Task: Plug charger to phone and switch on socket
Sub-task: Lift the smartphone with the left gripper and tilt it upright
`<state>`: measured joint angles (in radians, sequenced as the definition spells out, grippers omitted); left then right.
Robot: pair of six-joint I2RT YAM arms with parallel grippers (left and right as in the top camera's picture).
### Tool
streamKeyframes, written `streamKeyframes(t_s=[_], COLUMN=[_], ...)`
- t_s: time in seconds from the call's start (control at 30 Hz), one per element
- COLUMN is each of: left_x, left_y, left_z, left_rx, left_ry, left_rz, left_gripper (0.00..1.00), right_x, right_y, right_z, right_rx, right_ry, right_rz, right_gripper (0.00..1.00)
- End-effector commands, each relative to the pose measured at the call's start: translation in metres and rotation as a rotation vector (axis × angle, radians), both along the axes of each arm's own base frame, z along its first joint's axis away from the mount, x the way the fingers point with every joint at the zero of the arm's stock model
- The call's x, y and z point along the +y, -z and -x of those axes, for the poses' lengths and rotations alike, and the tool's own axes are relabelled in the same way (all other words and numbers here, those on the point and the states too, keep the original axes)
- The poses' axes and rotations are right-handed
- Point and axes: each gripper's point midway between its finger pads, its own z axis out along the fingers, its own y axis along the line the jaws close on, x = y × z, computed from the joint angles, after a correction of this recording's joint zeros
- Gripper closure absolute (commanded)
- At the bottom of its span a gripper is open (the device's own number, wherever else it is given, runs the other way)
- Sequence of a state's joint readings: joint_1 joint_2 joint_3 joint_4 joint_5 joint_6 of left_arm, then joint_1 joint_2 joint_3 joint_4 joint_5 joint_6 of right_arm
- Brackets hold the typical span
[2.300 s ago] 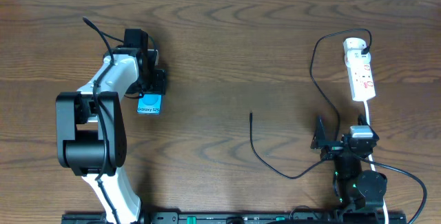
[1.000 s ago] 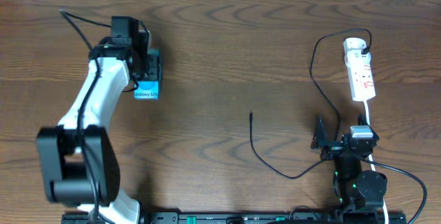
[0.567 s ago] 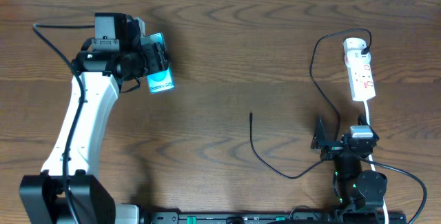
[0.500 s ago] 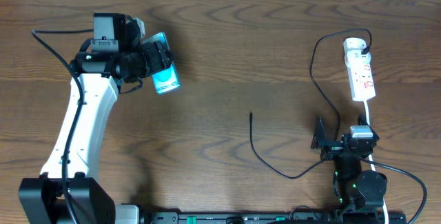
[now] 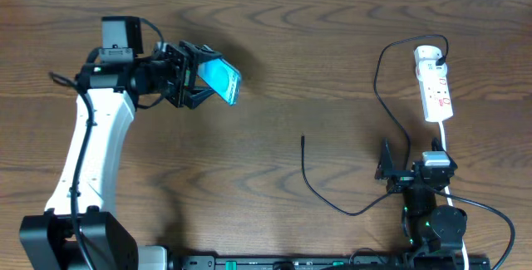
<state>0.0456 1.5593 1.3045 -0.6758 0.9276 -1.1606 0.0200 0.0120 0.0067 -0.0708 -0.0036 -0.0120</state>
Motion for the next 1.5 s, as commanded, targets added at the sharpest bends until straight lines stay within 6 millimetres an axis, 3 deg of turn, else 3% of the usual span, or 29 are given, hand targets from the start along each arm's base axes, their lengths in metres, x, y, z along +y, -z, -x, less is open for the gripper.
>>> streamKeyframes(t_s=[0.0, 0.43, 1.07, 1.47], left_x=[-0.014, -0.012, -0.012, 0.022], left_y=[-0.052, -0.071, -0.071, -0.023], left_z=[0.014, 0.015, 0.015, -0.013], left_rx=[0.162, 0.233, 0.227, -0.014], left_ry=[-0.006, -0.006, -0.005, -0.101], left_rz=[0.321, 0.453, 0.45, 0.045], left_gripper=[0.93, 0.93, 0.93, 0.93], right_x=[-0.002, -0.002, -0.002, -0.002], right_y=[0.0, 0.0, 0.0, 0.0], right_z=[0.0, 0.0, 0.0, 0.0], right_rx=[0.0, 0.0, 0.0, 0.0], right_ry=[0.009, 0.009, 0.009, 0.009], right_rz=[0.012, 0.012, 0.012, 0.012], right_gripper=[0.01, 0.01, 0.01, 0.01])
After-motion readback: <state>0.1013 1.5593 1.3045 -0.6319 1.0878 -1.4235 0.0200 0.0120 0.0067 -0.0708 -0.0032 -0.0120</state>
